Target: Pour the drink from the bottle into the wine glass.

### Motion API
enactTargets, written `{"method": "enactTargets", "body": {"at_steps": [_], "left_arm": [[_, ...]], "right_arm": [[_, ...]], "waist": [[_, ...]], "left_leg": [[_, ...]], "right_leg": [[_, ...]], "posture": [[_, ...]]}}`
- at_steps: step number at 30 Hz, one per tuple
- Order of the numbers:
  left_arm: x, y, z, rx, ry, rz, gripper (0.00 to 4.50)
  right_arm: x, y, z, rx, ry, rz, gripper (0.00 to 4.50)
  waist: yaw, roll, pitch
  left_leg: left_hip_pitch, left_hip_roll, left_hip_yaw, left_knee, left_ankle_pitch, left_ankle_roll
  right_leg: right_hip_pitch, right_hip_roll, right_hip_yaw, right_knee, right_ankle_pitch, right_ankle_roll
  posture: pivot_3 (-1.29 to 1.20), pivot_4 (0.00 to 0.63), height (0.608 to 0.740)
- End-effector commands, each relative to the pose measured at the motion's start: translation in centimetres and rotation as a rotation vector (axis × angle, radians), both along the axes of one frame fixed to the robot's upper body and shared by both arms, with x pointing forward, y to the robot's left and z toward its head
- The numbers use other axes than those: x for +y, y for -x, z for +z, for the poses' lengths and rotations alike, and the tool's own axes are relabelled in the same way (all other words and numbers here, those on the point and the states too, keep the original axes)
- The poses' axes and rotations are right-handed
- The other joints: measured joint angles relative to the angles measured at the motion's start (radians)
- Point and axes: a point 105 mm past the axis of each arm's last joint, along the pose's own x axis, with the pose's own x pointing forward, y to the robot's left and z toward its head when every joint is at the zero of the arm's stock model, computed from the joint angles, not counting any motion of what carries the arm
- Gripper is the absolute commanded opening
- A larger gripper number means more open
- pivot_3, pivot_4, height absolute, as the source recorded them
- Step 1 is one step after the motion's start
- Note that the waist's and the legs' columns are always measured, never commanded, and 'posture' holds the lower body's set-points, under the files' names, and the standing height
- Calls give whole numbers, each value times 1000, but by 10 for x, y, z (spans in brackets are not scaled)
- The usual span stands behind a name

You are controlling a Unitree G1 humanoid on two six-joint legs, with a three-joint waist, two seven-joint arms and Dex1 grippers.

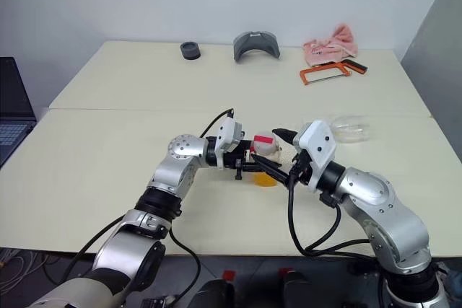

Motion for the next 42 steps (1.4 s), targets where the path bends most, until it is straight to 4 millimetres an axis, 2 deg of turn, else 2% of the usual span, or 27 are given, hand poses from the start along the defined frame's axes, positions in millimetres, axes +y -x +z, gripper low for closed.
{"method": "enactTargets", "body": {"at_steps": [1,19,22,25,26,33,37,42], "left_arm": [[-3,2,12,-54,19,-15,1689],[-2,2,12,-49,28,-14,1689],[-2,3,12,-49,29,-13,1689],[-2,3,12,-49,29,-13,1688],[-2,2,13,-49,29,-13,1688],[-2,4,15,-50,36,-17,1686],[-2,5,15,-47,37,-16,1685],[-2,5,14,-42,37,-13,1680]], "right_arm": [[3,1,11,-39,-11,24,3601],[11,-8,14,-31,-16,68,3601],[11,-7,14,-28,-18,72,2995],[12,-6,12,-25,-6,84,1959],[12,-6,12,-25,-2,88,1811],[11,-6,9,-71,80,115,1817],[11,-7,22,-197,108,160,1817],[5,-10,30,-258,85,155,1749]], "waist": [[0,0,0],[0,0,0],[0,0,0],[0,0,0],[0,0,0],[-1,0,0],[-1,0,0],[-1,0,0]], "left_leg": [[0,0,0,0,0,0],[0,0,0,0,0,0],[0,0,0,0,0,0],[0,0,0,0,0,0],[0,0,0,0,0,0],[0,0,0,0,0,0],[0,0,0,0,0,0],[0,0,0,0,0,0]], "right_leg": [[0,0,0,0,0,0],[0,0,0,0,0,0],[0,0,0,0,0,0],[0,0,0,0,0,0],[0,0,0,0,0,0],[0,0,0,0,0,0],[0,0,0,0,0,0],[0,0,0,0,0,0]], "posture": [[0,150,740],[0,150,740],[0,150,740],[0,150,740],[0,150,740],[0,150,740],[0,150,740],[0,150,740]]}}
